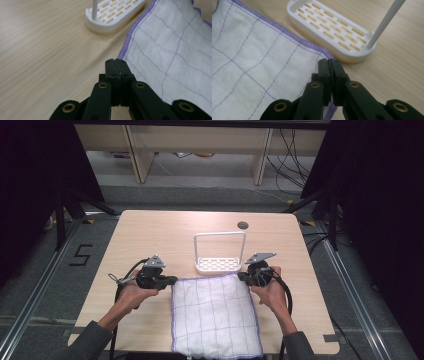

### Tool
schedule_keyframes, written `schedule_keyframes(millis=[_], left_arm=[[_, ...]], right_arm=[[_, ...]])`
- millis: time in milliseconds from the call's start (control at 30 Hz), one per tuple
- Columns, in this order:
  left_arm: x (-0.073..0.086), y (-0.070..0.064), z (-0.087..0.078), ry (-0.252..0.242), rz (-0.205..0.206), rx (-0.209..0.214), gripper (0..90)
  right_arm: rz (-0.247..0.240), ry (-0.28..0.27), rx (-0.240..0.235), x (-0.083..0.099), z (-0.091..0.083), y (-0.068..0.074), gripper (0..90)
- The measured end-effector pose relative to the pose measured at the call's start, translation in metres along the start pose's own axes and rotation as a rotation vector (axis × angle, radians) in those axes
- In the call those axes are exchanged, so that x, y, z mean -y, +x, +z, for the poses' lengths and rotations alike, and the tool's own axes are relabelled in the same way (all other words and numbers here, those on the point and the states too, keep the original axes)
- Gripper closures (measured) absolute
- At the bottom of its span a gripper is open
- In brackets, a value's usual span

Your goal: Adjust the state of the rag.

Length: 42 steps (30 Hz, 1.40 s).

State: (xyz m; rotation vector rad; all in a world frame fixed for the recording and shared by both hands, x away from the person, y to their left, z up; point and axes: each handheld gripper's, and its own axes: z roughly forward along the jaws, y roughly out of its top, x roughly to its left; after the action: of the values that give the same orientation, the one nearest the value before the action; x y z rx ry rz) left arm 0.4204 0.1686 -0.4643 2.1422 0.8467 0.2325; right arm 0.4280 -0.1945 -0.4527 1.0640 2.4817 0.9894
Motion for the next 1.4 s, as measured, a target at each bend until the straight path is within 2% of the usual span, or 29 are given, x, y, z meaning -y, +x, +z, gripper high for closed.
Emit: schedule_keyframes(millis=[133, 167, 200, 233, 267, 300, 367, 400, 433, 500, 533, 567, 600, 633, 667, 733, 767, 800, 833, 867, 967, 1033, 1067, 1100, 1167, 1267, 1300, 1367, 1400], left_arm=[[-0.013, 0.003, -0.006, -0.036, 0.003, -0.012, 88.9], [-0.015, 0.002, -0.005, -0.066, -0.023, -0.016, 88.9], [-0.020, 0.004, -0.008, -0.057, 0.004, -0.020, 88.9], [-0.022, 0.005, -0.008, -0.060, 0.003, -0.021, 88.9], [-0.026, 0.004, -0.008, -0.088, -0.015, -0.027, 88.9], [-0.029, 0.006, -0.010, -0.082, 0.001, -0.033, 88.9], [-0.034, 0.006, -0.012, -0.098, 0.004, -0.041, 88.9], [-0.036, 0.005, -0.011, -0.115, -0.004, -0.035, 88.9], [-0.038, 0.005, -0.013, -0.105, 0.011, -0.041, 88.9], [-0.039, 0.002, -0.015, -0.137, 0.001, -0.035, 88.9], [-0.039, 0.000, -0.018, -0.140, 0.018, -0.028, 88.9], [-0.036, -0.006, -0.024, -0.128, 0.002, -0.025, 88.9], [-0.036, -0.006, -0.024, -0.128, 0.002, -0.025, 88.9], [-0.033, -0.012, -0.029, -0.137, 0.058, -0.007, 88.9], [-0.033, -0.012, -0.029, -0.137, 0.058, -0.007, 88.9], [-0.026, -0.020, -0.033, -0.134, 0.079, 0.008, 88.9], [-0.023, -0.025, -0.035, -0.139, 0.073, 0.020, 88.9], [-0.015, -0.032, -0.039, -0.140, 0.077, 0.038, 88.9], [-0.015, -0.032, -0.039, -0.140, 0.077, 0.038, 88.8], [-0.008, -0.040, -0.042, -0.140, 0.085, 0.060, 88.8], [0.000, -0.048, -0.045, -0.134, 0.101, 0.075, 88.8], [0.010, -0.057, -0.052, -0.130, 0.117, 0.087, 88.8], [0.010, -0.057, -0.052, -0.130, 0.117, 0.087, 88.8], [0.017, -0.063, -0.054, -0.127, 0.125, 0.109, 88.8], [0.021, -0.066, -0.055, -0.121, 0.128, 0.115, 88.8], [0.032, -0.073, -0.055, -0.113, 0.120, 0.143, 88.8], [0.035, -0.074, -0.055, -0.113, 0.117, 0.149, 88.7], [0.046, -0.079, -0.053, -0.091, 0.113, 0.186, 88.8], [0.046, -0.079, -0.053, -0.091, 0.113, 0.186, 88.7]], right_arm=[[0.022, -0.027, 0.018, -0.006, -0.010, 0.000, 88.6], [0.004, -0.031, 0.017, -0.008, -0.012, -0.002, 88.7], [0.011, -0.032, 0.022, -0.010, -0.015, -0.003, 88.6], [0.019, -0.051, 0.039, -0.012, -0.018, -0.003, 88.7], [0.021, -0.053, 0.031, -0.015, -0.023, -0.006, 88.7], [0.021, -0.053, 0.031, -0.015, -0.023, -0.006, 88.7], [0.019, -0.062, 0.043, -0.017, -0.026, -0.007, 88.7], [0.012, -0.069, 0.038, -0.019, -0.030, -0.007, 88.7], [0.012, -0.069, 0.038, -0.019, -0.030, -0.007, 88.7], [-0.001, -0.089, 0.041, -0.019, -0.032, -0.006, 88.7], [-0.016, -0.095, 0.036, -0.019, -0.034, -0.006, 88.7], [-0.018, -0.099, 0.037, -0.018, -0.039, -0.003, 88.7], [-0.018, -0.099, 0.037, -0.018, -0.039, -0.003, 88.7], [-0.027, -0.117, 0.045, -0.014, -0.043, 0.000, 88.6], [-0.027, -0.117, 0.045, -0.014, -0.043, 0.000, 88.6], [-0.029, -0.125, 0.045, -0.007, -0.051, 0.006, 88.6], [-0.029, -0.125, 0.045, -0.007, -0.051, 0.006, 88.6], [-0.045, -0.125, 0.044, -0.001, -0.056, 0.012, 88.6], [-0.045, -0.125, 0.044, -0.001, -0.056, 0.012, 88.6], [-0.073, -0.127, 0.043, 0.003, -0.060, 0.017, 88.6], [-0.073, -0.128, 0.042, 0.010, -0.065, 0.025, 88.6], [-0.100, -0.114, 0.045, 0.020, -0.069, 0.034, 88.6], [-0.100, -0.114, 0.045, 0.020, -0.069, 0.034, 88.6], [-0.108, -0.116, 0.051, 0.027, -0.073, 0.037, 88.6], [-0.099, -0.113, 0.048, 0.029, -0.074, 0.040, 88.7], [-0.121, -0.105, 0.039, 0.040, -0.077, 0.048, 88.6], [-0.129, -0.110, 0.051, 0.048, -0.080, 0.053, 88.6], [-0.123, -0.104, 0.043, 0.055, -0.081, 0.058, 88.6], [-0.123, -0.104, 0.043, 0.055, -0.081, 0.058, 88.6]])
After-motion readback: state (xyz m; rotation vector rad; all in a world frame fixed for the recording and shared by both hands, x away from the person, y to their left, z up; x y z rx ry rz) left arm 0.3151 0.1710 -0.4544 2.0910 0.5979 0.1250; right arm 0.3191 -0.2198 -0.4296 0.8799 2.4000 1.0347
